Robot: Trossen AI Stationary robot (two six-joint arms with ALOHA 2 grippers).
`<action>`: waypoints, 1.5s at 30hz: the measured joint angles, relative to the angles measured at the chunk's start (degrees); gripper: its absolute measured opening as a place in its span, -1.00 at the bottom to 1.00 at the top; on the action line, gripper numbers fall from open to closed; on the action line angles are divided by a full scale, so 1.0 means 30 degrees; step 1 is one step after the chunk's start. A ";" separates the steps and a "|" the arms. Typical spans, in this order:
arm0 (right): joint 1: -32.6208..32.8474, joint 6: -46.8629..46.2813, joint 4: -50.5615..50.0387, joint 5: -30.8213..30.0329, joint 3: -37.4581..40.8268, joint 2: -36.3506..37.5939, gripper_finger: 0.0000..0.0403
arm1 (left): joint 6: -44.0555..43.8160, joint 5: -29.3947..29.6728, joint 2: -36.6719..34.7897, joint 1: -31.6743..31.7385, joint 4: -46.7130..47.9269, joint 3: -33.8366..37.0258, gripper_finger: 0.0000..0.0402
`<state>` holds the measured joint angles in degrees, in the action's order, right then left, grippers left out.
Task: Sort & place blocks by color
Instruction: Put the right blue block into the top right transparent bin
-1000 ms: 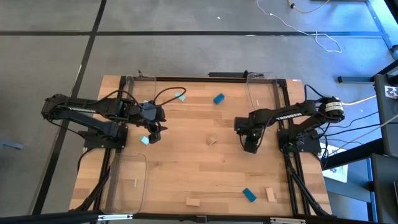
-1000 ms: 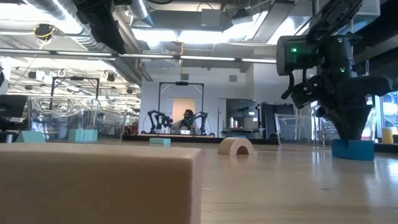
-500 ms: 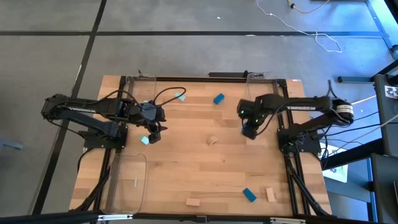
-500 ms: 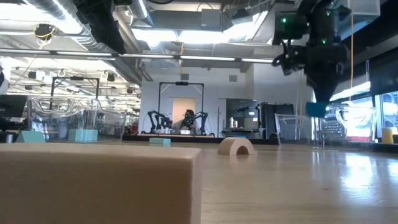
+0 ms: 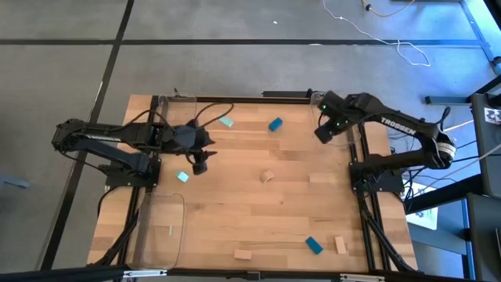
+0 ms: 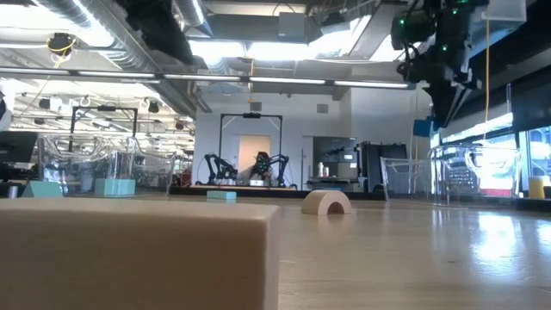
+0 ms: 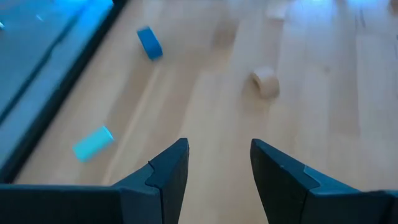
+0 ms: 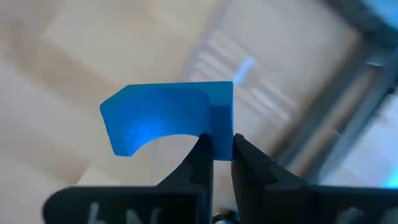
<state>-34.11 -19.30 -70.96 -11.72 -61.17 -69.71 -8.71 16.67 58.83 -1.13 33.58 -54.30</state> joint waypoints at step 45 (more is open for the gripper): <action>-0.5079 0.2336 0.3538 0.2422 0.3505 -0.1971 -0.48 | 0.0596 0.0069 0.0000 0.0767 -0.1237 0.0000 -0.18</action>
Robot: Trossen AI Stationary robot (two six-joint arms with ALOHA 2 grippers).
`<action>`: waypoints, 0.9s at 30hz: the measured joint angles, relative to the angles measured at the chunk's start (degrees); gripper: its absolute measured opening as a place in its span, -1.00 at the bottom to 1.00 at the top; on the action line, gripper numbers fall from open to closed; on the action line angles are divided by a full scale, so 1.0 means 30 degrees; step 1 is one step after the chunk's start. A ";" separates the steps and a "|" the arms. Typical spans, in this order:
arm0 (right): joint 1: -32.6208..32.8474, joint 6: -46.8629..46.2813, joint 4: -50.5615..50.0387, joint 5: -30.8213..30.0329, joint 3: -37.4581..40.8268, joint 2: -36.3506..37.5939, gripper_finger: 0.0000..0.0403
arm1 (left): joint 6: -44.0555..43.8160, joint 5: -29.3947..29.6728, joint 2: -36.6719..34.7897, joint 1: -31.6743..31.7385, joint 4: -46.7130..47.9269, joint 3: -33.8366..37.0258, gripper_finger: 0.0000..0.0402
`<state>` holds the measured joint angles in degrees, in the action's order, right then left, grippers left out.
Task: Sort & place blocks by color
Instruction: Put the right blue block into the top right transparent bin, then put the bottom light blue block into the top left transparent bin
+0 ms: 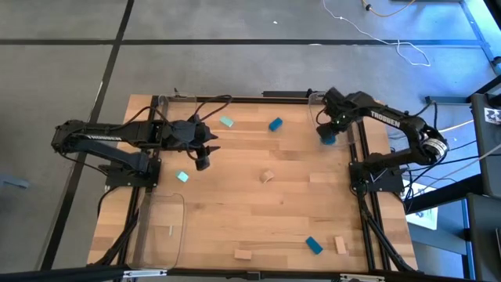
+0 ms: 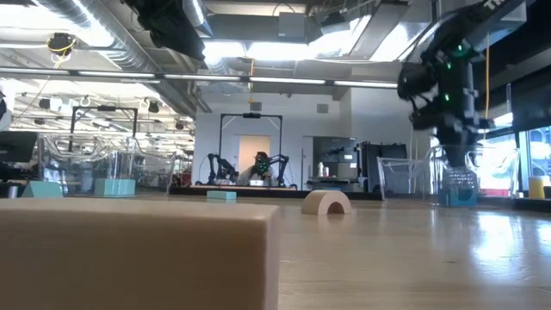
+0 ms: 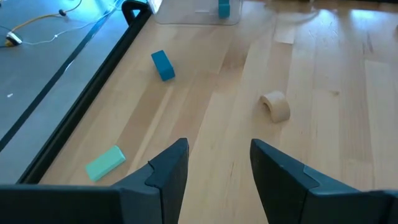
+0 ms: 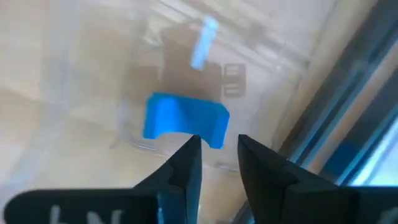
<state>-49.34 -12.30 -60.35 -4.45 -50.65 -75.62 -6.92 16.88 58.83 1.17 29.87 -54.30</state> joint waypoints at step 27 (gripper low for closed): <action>0.9953 0.9269 0.4457 0.9859 -0.4817 0.1422 -0.48 | -1.0603 -0.3571 0.0000 -0.0121 0.8365 0.0000 -0.18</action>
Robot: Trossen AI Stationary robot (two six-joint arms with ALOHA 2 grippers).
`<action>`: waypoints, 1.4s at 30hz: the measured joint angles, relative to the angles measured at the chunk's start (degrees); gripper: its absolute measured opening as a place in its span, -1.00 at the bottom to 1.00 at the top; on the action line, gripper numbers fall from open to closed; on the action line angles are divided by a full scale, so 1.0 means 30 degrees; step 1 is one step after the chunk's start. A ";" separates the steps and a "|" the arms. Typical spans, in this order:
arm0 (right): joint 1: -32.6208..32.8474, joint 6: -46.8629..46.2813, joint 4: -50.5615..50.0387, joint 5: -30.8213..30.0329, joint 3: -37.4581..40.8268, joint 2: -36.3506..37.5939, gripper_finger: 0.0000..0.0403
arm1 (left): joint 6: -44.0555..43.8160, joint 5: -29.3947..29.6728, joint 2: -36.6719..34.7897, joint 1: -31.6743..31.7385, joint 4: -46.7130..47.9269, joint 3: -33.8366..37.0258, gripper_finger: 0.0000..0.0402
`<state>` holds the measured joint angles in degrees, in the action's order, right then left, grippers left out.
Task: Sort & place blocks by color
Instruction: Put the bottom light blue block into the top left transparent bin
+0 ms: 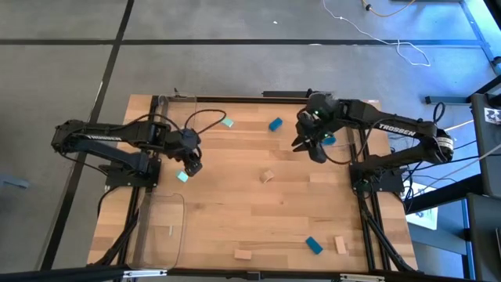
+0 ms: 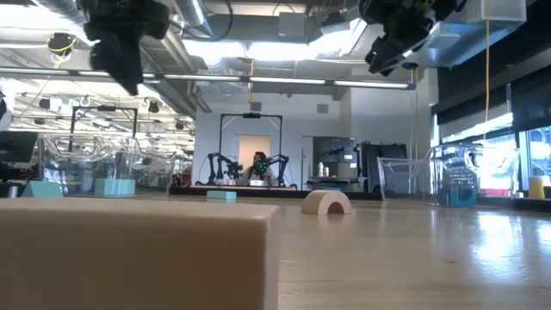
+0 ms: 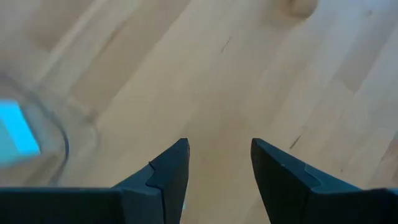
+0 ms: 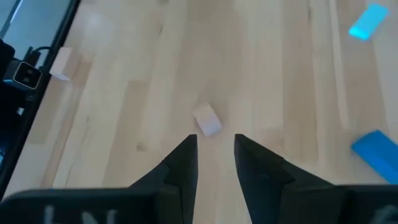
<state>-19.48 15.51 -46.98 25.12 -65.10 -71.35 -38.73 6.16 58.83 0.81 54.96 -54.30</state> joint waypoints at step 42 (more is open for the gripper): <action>0.1398 -0.1640 0.4173 -0.0021 0.0000 -0.2777 -0.35 | -0.2908 -0.0317 0.0029 -0.0405 0.1072 0.0000 -0.18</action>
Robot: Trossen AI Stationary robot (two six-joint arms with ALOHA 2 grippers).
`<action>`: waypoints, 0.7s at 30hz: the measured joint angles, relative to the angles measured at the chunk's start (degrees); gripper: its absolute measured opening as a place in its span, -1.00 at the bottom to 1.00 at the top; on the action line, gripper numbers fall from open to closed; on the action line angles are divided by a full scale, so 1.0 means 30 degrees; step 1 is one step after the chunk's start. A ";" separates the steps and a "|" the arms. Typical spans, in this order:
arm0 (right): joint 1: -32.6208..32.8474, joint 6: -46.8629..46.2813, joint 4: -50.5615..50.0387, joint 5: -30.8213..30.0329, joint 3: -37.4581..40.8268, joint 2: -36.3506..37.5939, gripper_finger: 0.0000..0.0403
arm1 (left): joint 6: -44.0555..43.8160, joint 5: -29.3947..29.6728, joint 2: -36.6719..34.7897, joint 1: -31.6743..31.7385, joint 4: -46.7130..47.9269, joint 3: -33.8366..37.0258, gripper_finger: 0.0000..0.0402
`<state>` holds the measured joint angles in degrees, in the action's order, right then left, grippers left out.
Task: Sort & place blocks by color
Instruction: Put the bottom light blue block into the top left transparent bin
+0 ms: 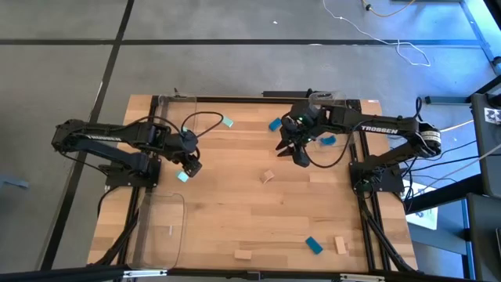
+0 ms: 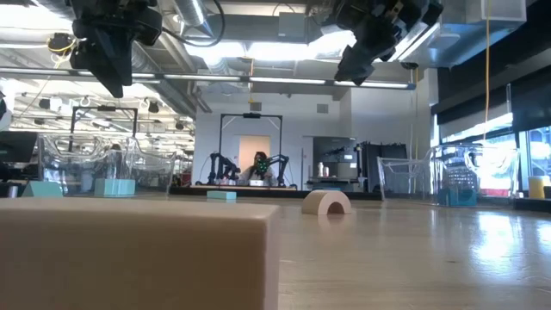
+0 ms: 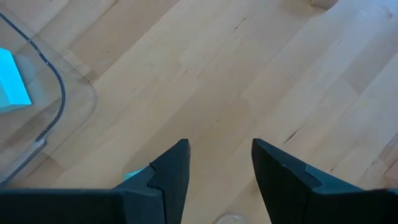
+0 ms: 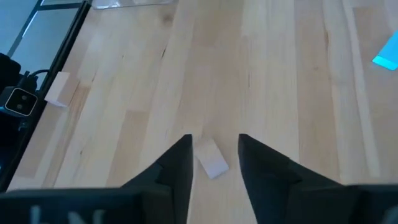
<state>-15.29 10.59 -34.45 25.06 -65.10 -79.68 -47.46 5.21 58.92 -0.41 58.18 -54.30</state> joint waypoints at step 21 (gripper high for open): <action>0.0000 0.0040 0.0130 0.0006 0.0000 -0.0050 -0.32 | -0.4888 0.0906 0.0000 -0.0878 0.3750 0.0000 -0.18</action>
<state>-15.29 10.71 -34.06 25.08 -65.10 -79.83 -62.12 7.93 58.92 -3.04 69.43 -54.30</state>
